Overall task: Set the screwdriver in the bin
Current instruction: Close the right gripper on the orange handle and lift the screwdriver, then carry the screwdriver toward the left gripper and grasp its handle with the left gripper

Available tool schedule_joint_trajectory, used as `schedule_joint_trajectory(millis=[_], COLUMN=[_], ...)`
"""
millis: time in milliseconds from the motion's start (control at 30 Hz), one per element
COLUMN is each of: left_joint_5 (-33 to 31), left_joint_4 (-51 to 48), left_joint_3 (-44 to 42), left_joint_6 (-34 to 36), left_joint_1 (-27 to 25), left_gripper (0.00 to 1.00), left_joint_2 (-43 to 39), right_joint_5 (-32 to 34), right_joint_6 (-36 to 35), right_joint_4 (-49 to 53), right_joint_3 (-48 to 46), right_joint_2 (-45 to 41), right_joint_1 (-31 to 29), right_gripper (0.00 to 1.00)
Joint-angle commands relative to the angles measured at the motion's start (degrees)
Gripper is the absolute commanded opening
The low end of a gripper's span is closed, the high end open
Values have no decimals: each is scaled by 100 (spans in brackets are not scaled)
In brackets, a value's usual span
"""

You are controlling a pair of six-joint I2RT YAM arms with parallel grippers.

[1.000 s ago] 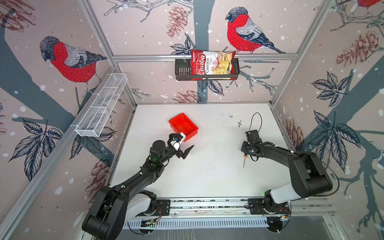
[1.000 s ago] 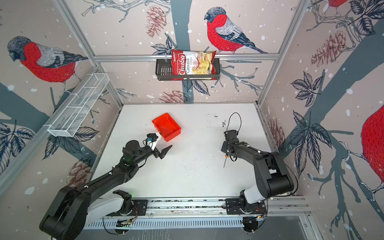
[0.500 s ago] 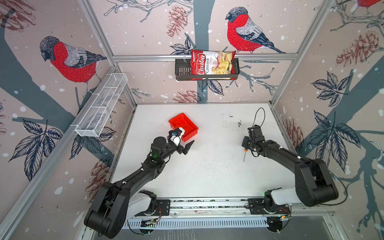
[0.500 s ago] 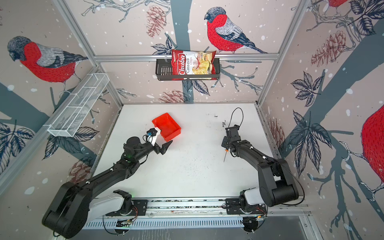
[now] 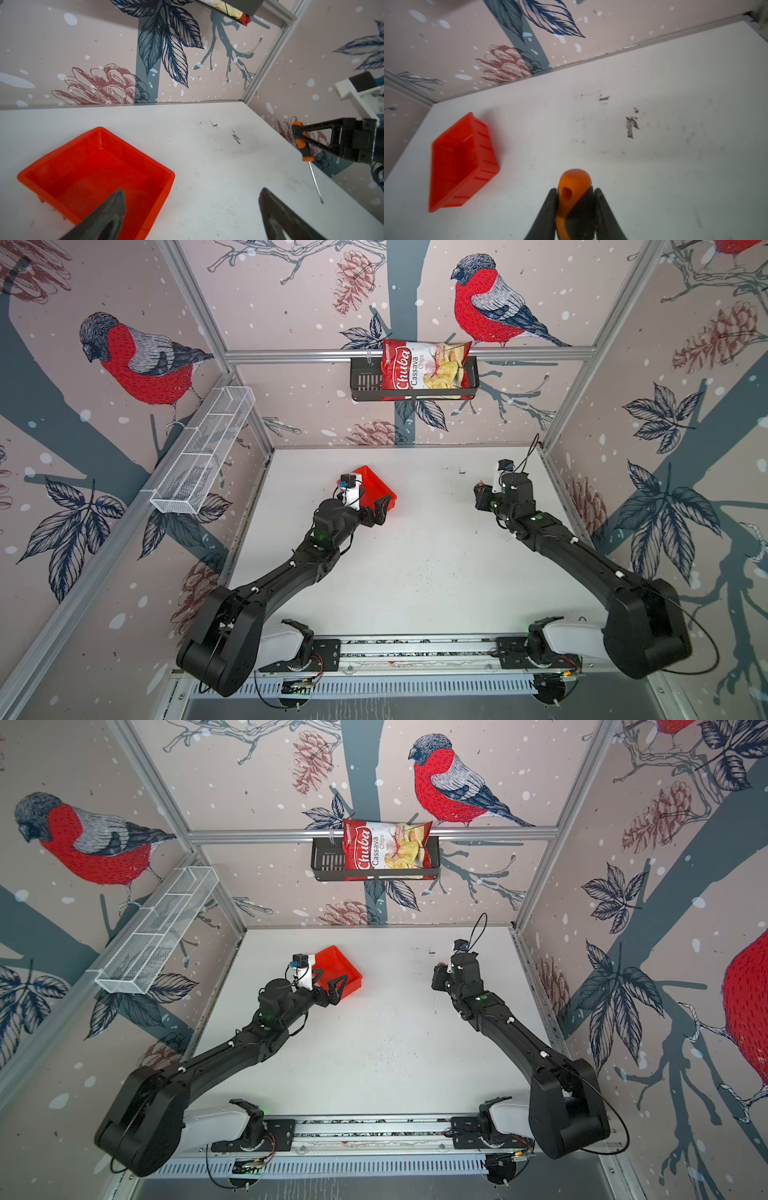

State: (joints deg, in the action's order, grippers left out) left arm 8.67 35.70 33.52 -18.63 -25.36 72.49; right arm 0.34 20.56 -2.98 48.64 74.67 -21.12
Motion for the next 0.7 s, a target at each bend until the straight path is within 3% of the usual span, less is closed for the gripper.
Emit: schedule_joint_trajectory(millis=[0,133,400,667], left_joint_5=[108,771,1169,1622], left_joint_4=[280,924,2285,3989], left_joint_3=[38,120,268,350], left_joint_6=[-620,-845,-1538,-2270], left_joint_1=[-62,-163,-705,-926], left_gripper=[99,99,97,60], left_joint_2=[226,716,1490,2439], right_joint_5=[-480,-629,-1110,-1827], right_joint_6=[-259,-447,-854,-541], right_joint_4=[-734,-1254,-1569,-2469], right_joint_3=[139,292,843,697], right_joint_2=[68,403,996,1112], right_joint_1=[-233,-567,-1251,-1570], right_gripper=[8,8,8,8])
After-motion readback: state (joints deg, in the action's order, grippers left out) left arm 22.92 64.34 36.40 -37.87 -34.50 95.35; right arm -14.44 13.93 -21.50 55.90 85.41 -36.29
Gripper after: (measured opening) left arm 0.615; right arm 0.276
